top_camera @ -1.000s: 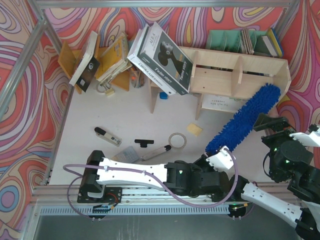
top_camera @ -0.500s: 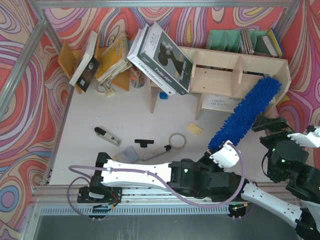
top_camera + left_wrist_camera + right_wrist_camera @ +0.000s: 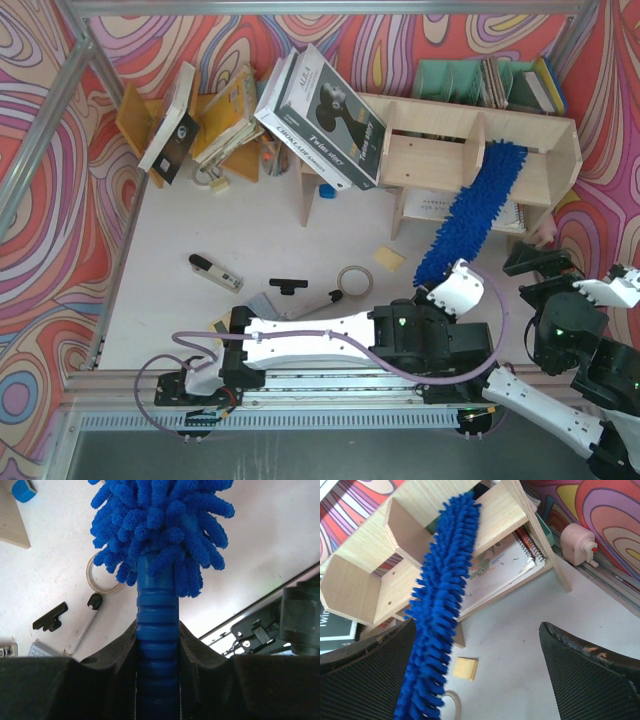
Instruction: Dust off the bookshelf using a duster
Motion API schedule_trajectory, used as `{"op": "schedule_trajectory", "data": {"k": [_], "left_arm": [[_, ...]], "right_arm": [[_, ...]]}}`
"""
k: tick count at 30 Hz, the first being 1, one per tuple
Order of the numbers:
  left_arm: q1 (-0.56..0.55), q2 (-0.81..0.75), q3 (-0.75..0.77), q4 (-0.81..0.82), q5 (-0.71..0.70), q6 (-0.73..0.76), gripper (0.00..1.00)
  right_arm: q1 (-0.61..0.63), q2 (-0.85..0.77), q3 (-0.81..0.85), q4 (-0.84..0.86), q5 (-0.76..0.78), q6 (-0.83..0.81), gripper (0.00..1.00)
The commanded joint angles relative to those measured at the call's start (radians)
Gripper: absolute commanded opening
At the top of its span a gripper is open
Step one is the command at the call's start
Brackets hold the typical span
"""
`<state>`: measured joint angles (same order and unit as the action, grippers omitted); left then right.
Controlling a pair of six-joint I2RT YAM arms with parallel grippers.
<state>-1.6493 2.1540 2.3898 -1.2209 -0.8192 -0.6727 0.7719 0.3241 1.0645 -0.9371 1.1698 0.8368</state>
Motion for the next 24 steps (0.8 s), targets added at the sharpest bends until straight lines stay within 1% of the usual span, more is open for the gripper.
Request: {"op": "schedule_trajectory", "data": {"k": [1,4,7,9,12,16,24], "left_arm": [[0.024,0.027,0.085,-0.143,-0.024,-0.109,0.00],[0.027,0.061,0.139,-0.225,-0.009,-0.159,0.00],[0.024,0.069,0.146,-0.234,0.013,-0.175,0.00],[0.017,0.067,0.146,-0.226,0.003,-0.171,0.00],[0.016,0.070,0.146,-0.189,0.001,-0.143,0.00],[0.017,0.071,0.145,-0.096,0.001,-0.068,0.00],[0.026,0.038,0.134,0.019,-0.135,0.040,0.00]], "right_arm": [[0.001,-0.034,-0.031,-0.078,0.026,0.068,0.99],[0.001,-0.059,-0.061,-0.076,0.031,0.072,0.99],[0.001,-0.079,-0.079,-0.068,0.038,0.071,0.99],[0.001,-0.084,-0.081,-0.064,0.039,0.067,0.99],[0.000,-0.084,-0.082,-0.065,0.039,0.063,0.99],[0.001,-0.088,-0.085,-0.062,0.029,0.064,0.98],[0.001,-0.099,-0.088,-0.061,0.025,0.062,0.99]]}}
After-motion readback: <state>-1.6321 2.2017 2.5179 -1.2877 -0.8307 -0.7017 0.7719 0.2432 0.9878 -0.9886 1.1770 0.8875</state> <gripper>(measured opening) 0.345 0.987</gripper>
